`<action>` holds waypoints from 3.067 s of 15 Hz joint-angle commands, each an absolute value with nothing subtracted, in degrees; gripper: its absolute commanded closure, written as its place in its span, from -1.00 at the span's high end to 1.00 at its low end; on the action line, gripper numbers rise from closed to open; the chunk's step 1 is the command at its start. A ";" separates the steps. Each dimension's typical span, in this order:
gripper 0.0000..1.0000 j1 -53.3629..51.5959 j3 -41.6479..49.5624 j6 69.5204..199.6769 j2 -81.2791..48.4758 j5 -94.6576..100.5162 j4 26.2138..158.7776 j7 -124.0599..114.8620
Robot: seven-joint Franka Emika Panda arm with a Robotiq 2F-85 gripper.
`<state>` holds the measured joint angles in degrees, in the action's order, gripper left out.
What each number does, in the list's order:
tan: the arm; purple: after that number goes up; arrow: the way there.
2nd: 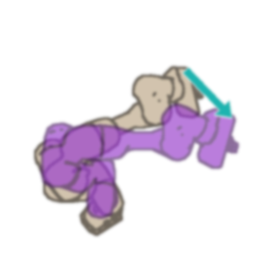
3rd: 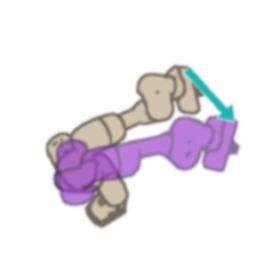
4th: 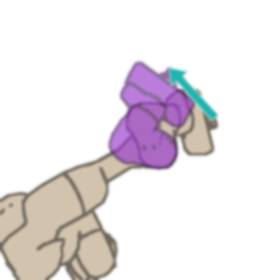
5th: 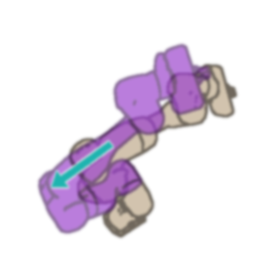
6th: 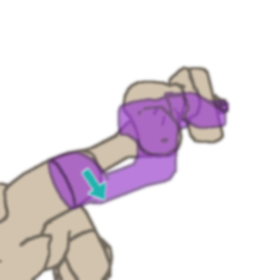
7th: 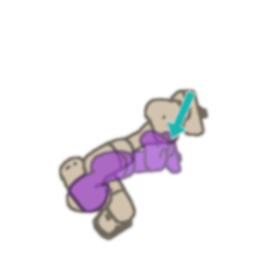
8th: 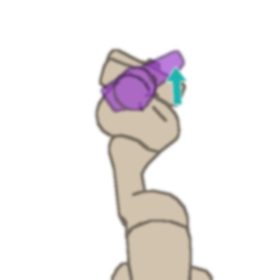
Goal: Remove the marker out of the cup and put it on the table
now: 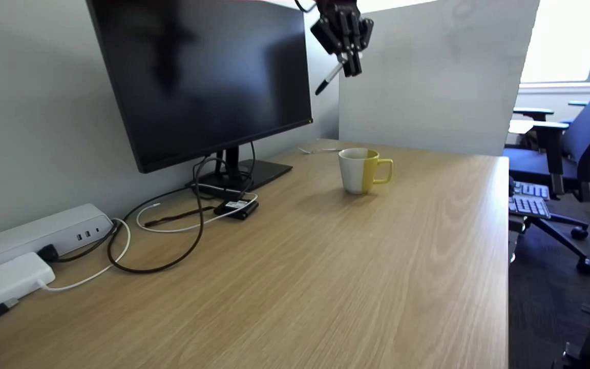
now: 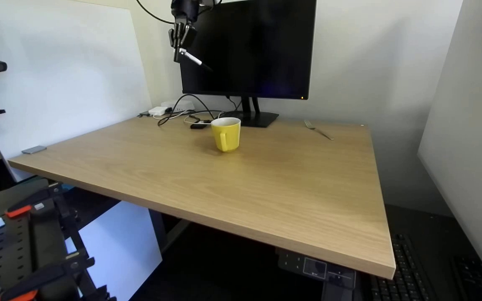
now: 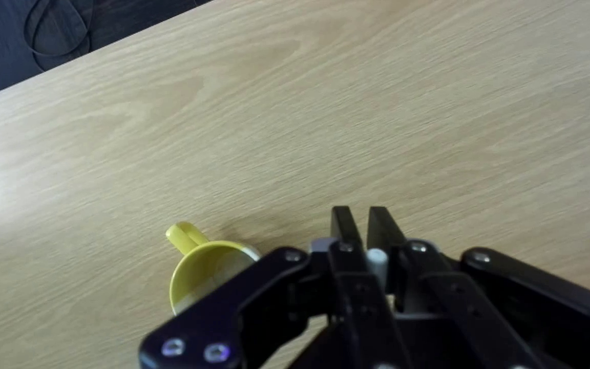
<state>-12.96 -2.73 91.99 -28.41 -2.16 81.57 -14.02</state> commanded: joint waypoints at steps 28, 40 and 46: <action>-0.94 -12.10 -6.22 144.64 -22.96 5.65 130.17 -7.17; 0.41 -13.16 -7.56 144.22 -26.39 4.42 126.02 -6.55; 0.68 -13.52 -7.73 143.08 -25.27 5.04 126.18 -7.15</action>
